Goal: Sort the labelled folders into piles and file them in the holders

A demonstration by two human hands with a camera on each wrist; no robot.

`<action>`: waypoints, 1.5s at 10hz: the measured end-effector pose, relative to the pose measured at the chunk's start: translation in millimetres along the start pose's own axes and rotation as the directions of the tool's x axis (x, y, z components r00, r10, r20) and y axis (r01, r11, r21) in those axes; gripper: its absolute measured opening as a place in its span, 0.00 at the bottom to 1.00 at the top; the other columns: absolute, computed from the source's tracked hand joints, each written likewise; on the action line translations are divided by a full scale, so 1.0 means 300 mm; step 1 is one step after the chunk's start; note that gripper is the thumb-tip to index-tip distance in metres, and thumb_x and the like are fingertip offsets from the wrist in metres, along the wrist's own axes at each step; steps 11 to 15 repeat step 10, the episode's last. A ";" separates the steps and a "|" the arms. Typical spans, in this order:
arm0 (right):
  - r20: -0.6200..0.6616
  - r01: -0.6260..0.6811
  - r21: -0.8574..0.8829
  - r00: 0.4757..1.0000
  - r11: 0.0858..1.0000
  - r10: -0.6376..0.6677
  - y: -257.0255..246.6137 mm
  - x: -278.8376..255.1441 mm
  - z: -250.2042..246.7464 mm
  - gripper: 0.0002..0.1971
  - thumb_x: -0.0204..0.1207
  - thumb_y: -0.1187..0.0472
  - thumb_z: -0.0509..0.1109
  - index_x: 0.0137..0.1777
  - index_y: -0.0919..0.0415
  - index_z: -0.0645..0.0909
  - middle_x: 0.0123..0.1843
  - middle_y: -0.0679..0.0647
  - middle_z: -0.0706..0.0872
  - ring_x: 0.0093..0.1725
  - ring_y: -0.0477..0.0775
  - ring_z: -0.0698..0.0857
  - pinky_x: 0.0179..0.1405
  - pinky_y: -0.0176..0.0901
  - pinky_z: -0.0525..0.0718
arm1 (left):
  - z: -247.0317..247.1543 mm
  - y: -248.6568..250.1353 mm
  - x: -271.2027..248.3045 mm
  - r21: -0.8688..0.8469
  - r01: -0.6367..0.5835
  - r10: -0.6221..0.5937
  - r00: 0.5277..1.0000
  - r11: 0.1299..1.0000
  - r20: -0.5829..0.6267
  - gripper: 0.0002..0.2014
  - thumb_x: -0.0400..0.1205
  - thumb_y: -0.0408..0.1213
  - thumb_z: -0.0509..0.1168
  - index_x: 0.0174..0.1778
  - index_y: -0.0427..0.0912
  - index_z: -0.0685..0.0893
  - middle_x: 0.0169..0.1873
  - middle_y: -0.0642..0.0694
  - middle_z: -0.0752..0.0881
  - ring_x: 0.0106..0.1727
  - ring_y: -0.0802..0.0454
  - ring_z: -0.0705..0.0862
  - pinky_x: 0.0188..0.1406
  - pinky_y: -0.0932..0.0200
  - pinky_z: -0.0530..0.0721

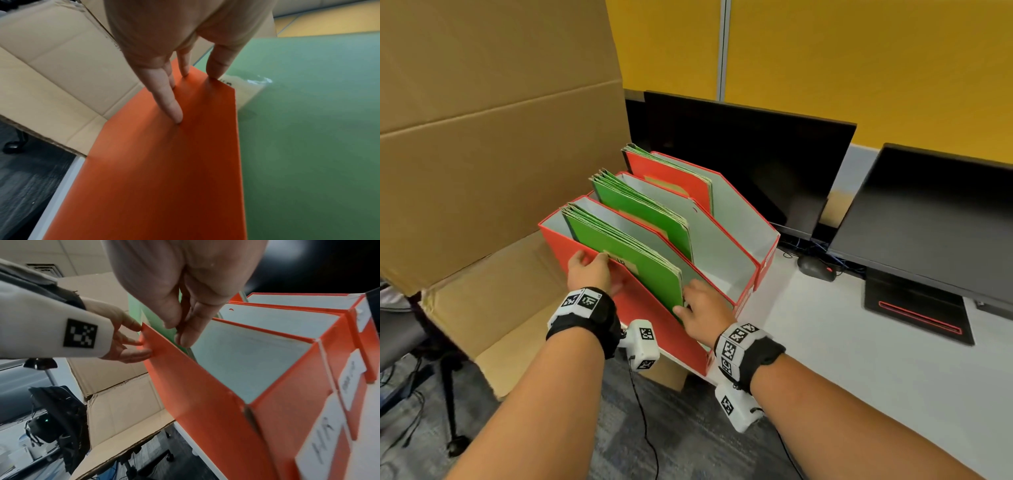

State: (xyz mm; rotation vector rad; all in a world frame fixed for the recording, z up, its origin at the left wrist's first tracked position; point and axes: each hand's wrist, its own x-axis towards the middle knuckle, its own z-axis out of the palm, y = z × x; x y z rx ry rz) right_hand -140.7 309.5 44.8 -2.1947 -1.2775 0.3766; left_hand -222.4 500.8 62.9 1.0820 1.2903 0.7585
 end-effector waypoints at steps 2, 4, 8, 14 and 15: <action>-0.029 0.009 -0.006 1.000 1.000 -0.009 -0.047 0.045 0.040 0.07 0.81 0.65 0.61 0.48 0.70 0.77 0.50 0.64 0.77 0.48 0.65 0.80 0.46 0.49 0.75 | 0.005 -0.001 -0.001 -0.039 0.020 -0.022 0.999 0.999 -0.041 0.24 0.77 0.41 0.65 0.71 0.56 0.73 0.68 0.49 0.77 0.63 0.41 0.81 0.39 0.35 0.88; -0.051 0.013 -0.019 0.999 1.000 -0.014 -0.064 0.082 0.056 0.09 0.81 0.65 0.61 0.47 0.71 0.78 0.50 0.65 0.78 0.48 0.65 0.80 0.42 0.43 0.70 | 0.014 -0.011 0.014 -0.043 0.007 -0.009 0.999 0.999 -0.045 0.24 0.77 0.42 0.64 0.70 0.56 0.72 0.70 0.47 0.73 0.65 0.42 0.77 0.39 0.39 0.89; 0.001 0.025 -0.009 1.000 1.000 -0.025 -0.084 0.084 0.053 0.20 0.81 0.68 0.57 0.73 0.63 0.73 0.60 0.64 0.79 0.58 0.66 0.80 0.56 0.47 0.78 | 0.019 -0.044 0.036 -0.004 -0.053 0.053 0.993 0.999 -0.106 0.30 0.68 0.52 0.62 0.69 0.55 0.74 0.66 0.44 0.76 0.63 0.40 0.79 0.60 0.37 0.83; 0.021 -0.018 0.019 1.000 1.000 0.017 -0.065 0.034 0.028 0.22 0.83 0.65 0.57 0.76 0.60 0.69 0.68 0.62 0.76 0.67 0.64 0.77 0.67 0.50 0.76 | 0.037 -0.081 -0.009 0.069 -0.090 0.101 0.979 0.993 -0.174 0.23 0.78 0.46 0.59 0.70 0.46 0.76 0.67 0.37 0.78 0.66 0.36 0.78 0.67 0.41 0.78; 0.021 -0.018 0.019 1.000 1.000 0.017 -0.065 0.034 0.028 0.22 0.83 0.65 0.57 0.76 0.60 0.69 0.68 0.62 0.76 0.67 0.64 0.77 0.67 0.50 0.76 | 0.037 -0.081 -0.009 0.069 -0.090 0.101 0.979 0.993 -0.174 0.23 0.78 0.46 0.59 0.70 0.46 0.76 0.67 0.37 0.78 0.66 0.36 0.78 0.67 0.41 0.78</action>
